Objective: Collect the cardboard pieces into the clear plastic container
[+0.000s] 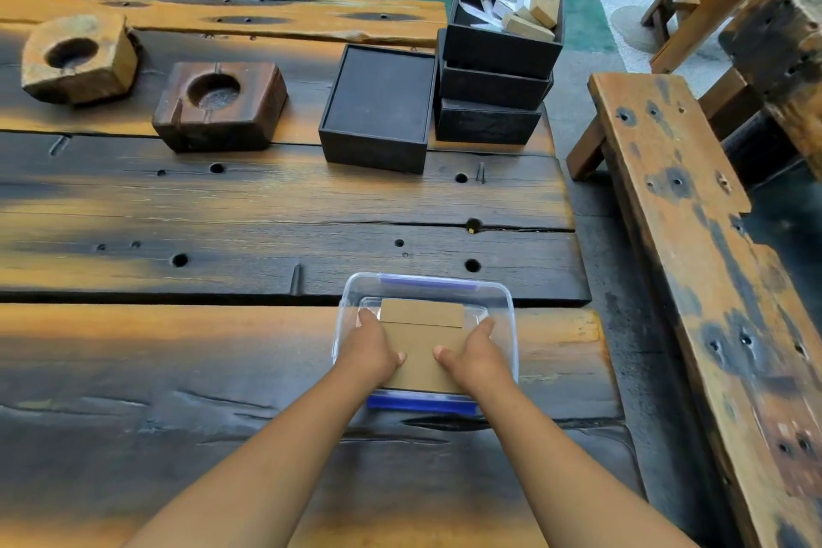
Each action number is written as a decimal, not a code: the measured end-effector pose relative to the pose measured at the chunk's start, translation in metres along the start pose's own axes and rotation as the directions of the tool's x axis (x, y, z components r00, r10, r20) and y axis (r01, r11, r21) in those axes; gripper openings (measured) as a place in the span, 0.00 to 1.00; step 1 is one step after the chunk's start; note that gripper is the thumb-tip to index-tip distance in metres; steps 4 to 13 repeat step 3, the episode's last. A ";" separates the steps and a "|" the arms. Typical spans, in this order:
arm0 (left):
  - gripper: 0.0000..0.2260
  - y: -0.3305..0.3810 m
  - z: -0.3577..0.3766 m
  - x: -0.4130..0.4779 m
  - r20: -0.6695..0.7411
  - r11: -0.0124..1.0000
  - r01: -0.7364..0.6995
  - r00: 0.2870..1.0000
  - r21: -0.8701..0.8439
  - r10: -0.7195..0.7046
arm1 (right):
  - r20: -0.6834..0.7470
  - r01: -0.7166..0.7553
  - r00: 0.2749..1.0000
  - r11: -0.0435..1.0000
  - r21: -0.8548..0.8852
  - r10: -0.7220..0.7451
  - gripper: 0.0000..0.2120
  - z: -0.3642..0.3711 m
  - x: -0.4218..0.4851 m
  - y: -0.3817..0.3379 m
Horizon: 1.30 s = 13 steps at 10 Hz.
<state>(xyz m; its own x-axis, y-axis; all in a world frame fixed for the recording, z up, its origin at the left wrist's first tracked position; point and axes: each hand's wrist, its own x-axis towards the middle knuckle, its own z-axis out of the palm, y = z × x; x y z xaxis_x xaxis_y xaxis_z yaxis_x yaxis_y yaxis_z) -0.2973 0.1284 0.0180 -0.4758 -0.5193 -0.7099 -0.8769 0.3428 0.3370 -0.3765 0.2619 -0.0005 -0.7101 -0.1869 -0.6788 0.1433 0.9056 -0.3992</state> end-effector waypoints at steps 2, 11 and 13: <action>0.35 0.003 -0.001 -0.028 -0.197 0.977 -0.159 0.963 0.141 0.185 | -0.223 0.239 0.944 0.970 -0.050 -0.244 0.33 -0.014 -0.024 0.014; 0.20 -0.003 -0.009 -0.044 -0.283 0.939 -0.268 0.903 0.216 0.323 | -0.280 0.349 0.886 0.929 -0.124 -0.370 0.21 -0.029 -0.036 0.015; 0.20 -0.003 -0.009 -0.044 -0.283 0.939 -0.268 0.903 0.216 0.323 | -0.280 0.349 0.886 0.929 -0.124 -0.370 0.21 -0.029 -0.036 0.015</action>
